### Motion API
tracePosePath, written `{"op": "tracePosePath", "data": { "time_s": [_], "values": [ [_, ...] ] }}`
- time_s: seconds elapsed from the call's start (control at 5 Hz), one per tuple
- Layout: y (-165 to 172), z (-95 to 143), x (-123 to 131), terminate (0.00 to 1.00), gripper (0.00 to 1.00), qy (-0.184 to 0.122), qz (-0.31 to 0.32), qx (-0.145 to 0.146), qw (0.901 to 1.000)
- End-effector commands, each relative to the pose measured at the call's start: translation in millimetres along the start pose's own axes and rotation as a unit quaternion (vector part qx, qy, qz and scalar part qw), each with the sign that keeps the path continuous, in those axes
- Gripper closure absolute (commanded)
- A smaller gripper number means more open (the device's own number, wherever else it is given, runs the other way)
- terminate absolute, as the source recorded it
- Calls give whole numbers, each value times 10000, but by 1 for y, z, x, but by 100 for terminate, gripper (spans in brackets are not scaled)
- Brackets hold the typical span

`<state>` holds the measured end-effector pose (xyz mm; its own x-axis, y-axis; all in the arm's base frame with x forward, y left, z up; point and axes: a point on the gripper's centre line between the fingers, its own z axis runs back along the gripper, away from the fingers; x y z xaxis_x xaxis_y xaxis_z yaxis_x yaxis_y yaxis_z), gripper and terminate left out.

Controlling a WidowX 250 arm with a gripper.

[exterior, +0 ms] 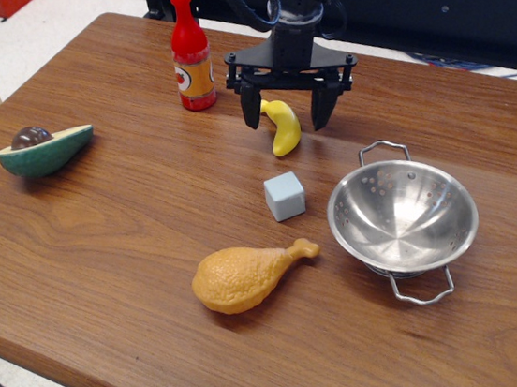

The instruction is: Take banana out of colander

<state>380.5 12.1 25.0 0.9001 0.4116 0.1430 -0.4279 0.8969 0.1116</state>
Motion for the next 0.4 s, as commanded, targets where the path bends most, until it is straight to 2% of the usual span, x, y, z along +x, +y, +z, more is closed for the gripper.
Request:
{"op": "tracePosePath", "data": {
  "time_s": [0.0, 0.2],
  "values": [
    [0, 65, 9, 0, 0, -318, -37, -460, 9984],
    [3, 88, 7, 0, 0, -352, -88, -690, 9970]
  ]
}}
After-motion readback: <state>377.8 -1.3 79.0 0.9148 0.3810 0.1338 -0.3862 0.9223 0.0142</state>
